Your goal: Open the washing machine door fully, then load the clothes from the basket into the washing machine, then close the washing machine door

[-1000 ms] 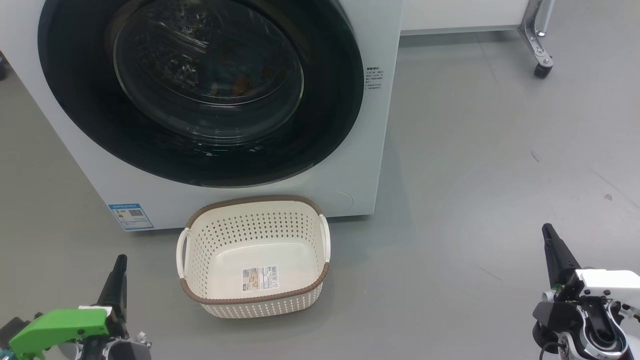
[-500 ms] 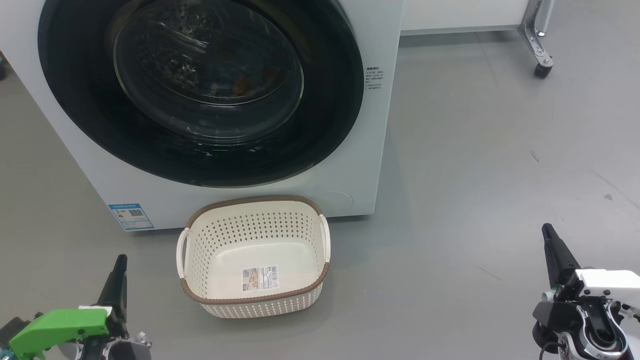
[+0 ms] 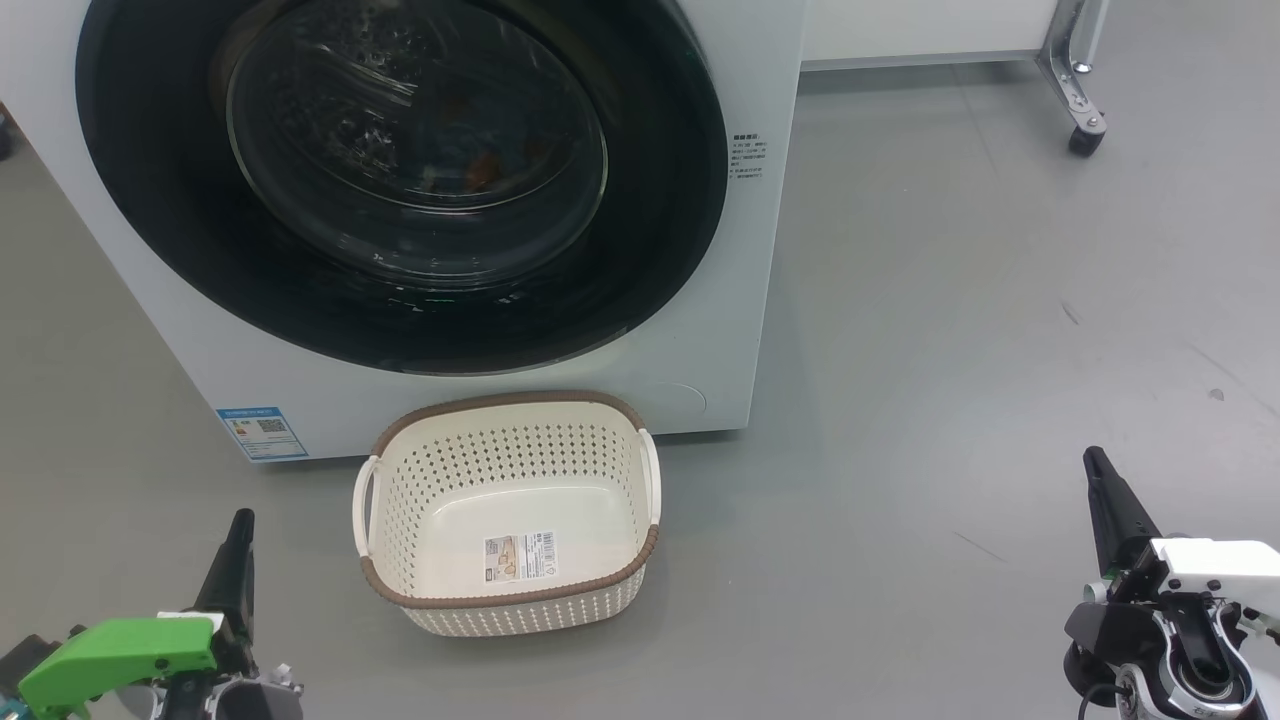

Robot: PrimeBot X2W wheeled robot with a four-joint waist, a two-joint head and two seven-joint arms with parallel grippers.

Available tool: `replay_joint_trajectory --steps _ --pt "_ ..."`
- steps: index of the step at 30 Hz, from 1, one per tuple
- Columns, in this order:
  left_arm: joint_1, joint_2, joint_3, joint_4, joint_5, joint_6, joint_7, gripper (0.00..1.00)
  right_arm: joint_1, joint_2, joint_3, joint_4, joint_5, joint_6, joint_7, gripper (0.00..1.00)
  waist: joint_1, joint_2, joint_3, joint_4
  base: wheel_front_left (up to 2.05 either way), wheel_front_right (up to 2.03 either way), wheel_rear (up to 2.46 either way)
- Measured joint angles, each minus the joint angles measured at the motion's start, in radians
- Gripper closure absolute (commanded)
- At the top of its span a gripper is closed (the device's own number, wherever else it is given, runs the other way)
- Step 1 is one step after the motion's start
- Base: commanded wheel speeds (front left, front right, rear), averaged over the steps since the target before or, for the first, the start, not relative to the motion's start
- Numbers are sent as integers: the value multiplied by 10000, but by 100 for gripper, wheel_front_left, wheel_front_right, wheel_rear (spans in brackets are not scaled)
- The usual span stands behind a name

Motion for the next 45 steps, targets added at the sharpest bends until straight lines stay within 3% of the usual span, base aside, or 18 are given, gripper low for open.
replay_joint_trajectory --steps 45 --pt "0 0 -8 -8 -10 0 -29 100 0 0 8 -6 0 0 -27 100 0 0 0 0 0 0 0"
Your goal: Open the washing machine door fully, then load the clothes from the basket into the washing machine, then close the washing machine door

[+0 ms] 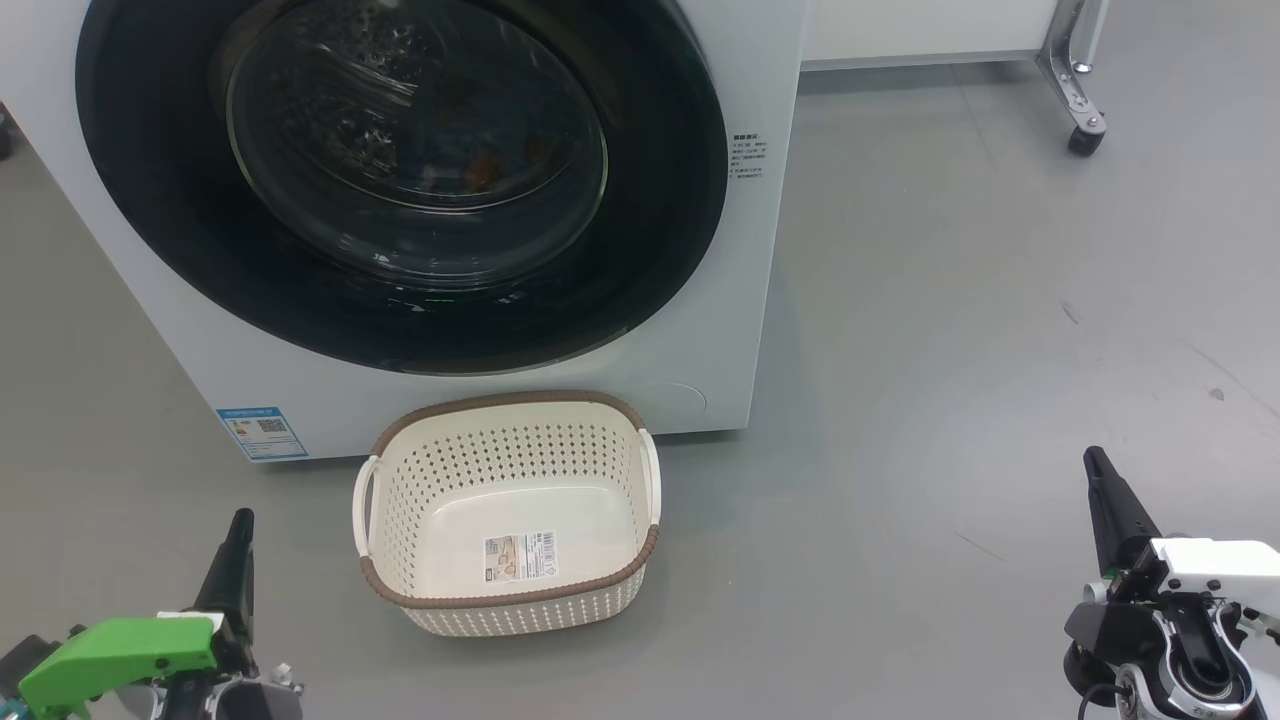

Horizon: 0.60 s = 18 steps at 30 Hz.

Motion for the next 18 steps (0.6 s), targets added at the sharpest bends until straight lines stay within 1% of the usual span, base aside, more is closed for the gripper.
replay_joint_trajectory --steps 18 --pt "0 0 -2 0 -2 0 0 100 0 0 4 0 0 0 0 100 0 0 0 0 0 0 0"
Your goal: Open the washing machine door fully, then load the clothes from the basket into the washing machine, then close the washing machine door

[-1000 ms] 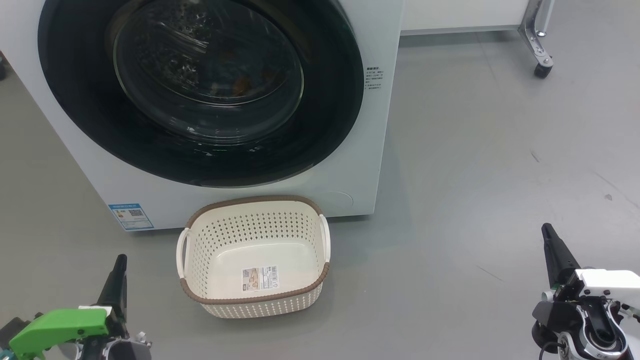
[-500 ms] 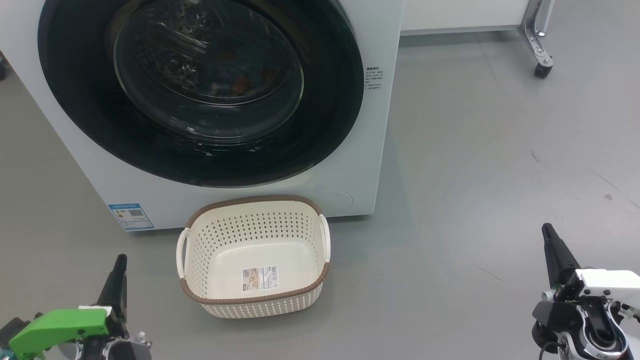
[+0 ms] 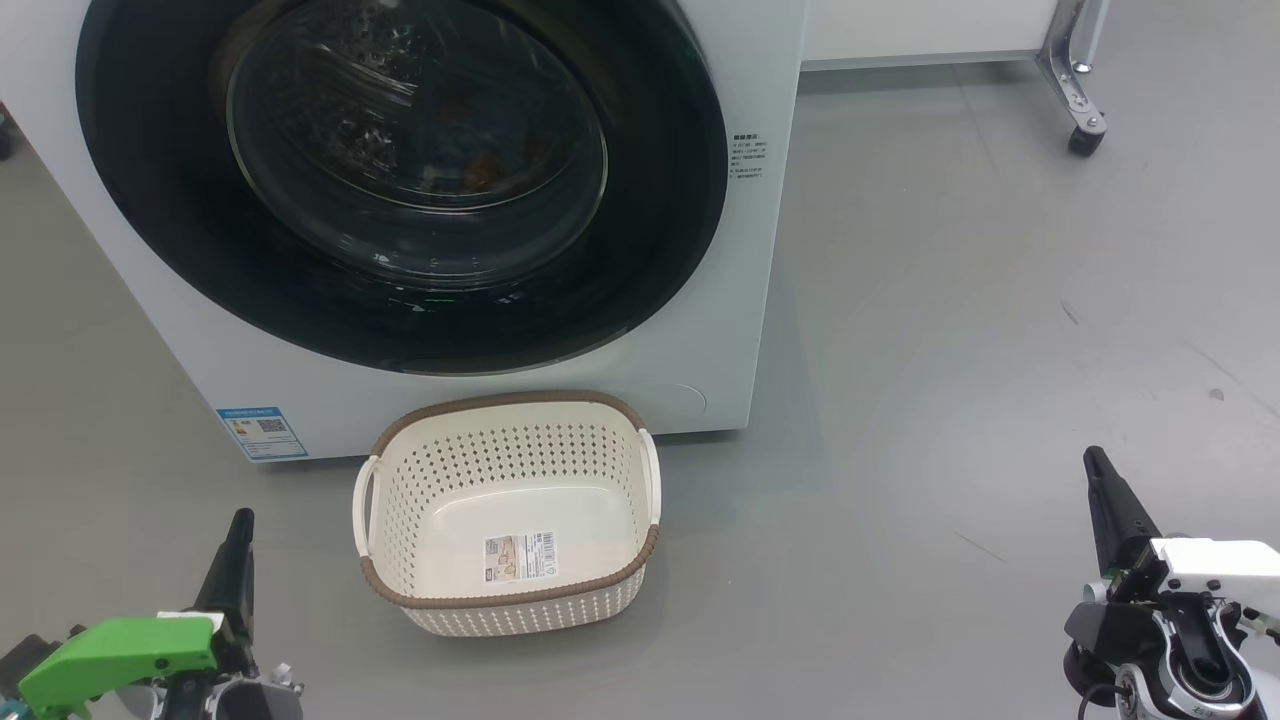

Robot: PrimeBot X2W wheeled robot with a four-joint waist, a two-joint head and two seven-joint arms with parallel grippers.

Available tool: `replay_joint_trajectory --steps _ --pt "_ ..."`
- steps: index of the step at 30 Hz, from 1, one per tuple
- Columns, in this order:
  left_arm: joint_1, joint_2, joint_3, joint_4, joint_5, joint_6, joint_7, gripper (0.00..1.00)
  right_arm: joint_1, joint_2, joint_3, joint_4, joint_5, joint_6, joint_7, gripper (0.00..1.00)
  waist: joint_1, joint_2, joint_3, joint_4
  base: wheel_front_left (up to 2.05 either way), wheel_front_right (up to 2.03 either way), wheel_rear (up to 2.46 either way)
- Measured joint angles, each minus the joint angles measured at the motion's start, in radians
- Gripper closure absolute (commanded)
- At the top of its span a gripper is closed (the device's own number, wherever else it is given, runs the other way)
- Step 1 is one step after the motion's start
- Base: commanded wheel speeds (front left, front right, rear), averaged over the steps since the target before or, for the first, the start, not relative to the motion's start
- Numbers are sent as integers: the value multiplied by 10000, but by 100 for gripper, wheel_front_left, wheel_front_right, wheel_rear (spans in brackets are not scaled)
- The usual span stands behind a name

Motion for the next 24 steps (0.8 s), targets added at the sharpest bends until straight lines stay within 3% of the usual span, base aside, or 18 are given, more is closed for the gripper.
replay_joint_trajectory --steps 24 --pt "0 0 -2 -2 0 0 0 100 0 0 0 -2 0 0 0 100 0 0 0 0 0 0 0"
